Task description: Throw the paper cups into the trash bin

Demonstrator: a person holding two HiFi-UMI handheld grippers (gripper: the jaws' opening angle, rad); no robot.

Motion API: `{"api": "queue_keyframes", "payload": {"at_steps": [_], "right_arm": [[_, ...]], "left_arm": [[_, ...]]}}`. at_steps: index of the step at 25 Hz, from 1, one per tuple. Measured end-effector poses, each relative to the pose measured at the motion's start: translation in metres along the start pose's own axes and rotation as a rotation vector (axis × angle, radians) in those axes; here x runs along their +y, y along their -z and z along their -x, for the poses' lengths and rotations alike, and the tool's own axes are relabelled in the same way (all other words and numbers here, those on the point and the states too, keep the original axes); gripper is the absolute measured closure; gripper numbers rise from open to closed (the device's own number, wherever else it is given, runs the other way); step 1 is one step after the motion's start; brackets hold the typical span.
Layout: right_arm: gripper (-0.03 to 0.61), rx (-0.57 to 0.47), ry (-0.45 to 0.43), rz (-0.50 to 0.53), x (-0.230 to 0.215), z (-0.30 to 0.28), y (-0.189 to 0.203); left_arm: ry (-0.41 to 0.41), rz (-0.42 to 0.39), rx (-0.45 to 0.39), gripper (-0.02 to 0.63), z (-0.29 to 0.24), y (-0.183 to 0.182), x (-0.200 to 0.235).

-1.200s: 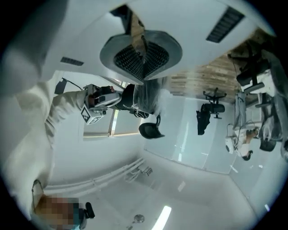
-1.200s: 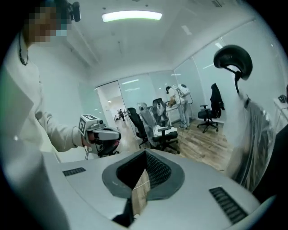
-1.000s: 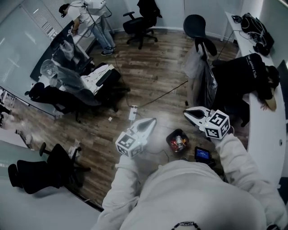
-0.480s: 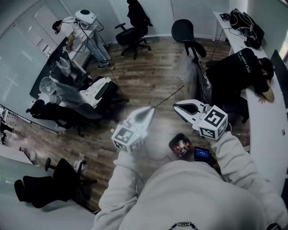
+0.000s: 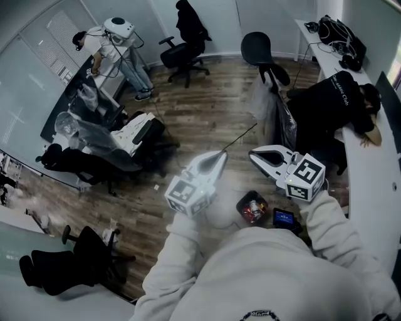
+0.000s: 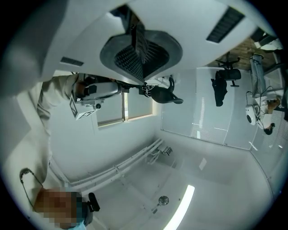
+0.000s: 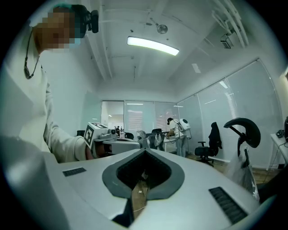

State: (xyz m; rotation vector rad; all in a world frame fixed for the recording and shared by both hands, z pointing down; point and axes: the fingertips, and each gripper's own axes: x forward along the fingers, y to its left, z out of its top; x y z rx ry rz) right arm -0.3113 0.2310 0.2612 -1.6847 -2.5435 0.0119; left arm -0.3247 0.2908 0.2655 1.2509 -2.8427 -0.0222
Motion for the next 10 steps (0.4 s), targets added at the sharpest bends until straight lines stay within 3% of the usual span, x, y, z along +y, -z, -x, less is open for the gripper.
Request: {"api": "queue_keyframes", "payload": {"at_steps": [10], "right_arm": [[0.56, 0.006, -0.031, 0.004, 0.002, -0.02, 0.002]], "left_arm": [[0.019, 0.007, -0.028, 0.624, 0.001, -0.008, 0.009]]}}
